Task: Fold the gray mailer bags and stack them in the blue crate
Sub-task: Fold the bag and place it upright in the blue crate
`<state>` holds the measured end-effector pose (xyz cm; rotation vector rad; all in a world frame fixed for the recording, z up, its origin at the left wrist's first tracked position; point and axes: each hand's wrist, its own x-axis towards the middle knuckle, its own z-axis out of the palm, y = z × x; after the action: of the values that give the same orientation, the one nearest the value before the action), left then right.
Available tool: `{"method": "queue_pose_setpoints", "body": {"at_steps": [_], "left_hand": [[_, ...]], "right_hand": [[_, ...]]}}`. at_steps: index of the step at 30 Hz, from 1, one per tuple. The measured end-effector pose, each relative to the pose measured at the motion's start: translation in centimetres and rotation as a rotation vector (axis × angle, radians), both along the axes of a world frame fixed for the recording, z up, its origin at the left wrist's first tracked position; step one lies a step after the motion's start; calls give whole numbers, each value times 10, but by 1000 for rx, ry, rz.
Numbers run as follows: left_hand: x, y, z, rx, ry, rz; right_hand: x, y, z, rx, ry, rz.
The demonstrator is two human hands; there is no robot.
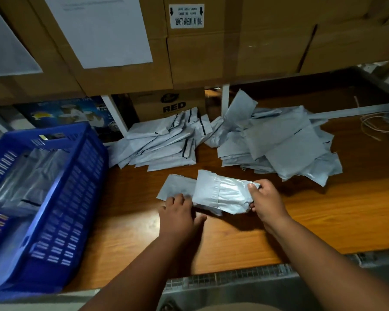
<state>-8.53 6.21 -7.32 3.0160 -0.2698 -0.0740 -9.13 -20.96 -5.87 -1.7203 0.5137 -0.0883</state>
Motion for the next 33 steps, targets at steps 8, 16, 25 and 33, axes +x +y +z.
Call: {"method": "queue_pose_setpoints", "body": {"at_steps": [8, 16, 25, 33], "left_hand": [[76, -23, -8, -19, 41, 15], [59, 10, 8, -329, 128, -180], [-60, 61, 5, -185, 109, -146], [-117, 50, -1, -78, -52, -86]], "right_hand": [[-1, 6, -1, 1, 25, -116], [-3, 14, -10, -23, 111, -6], [-24, 38, -24, -490, 138, 434], [-57, 55, -19, -959, -21, 611]]}}
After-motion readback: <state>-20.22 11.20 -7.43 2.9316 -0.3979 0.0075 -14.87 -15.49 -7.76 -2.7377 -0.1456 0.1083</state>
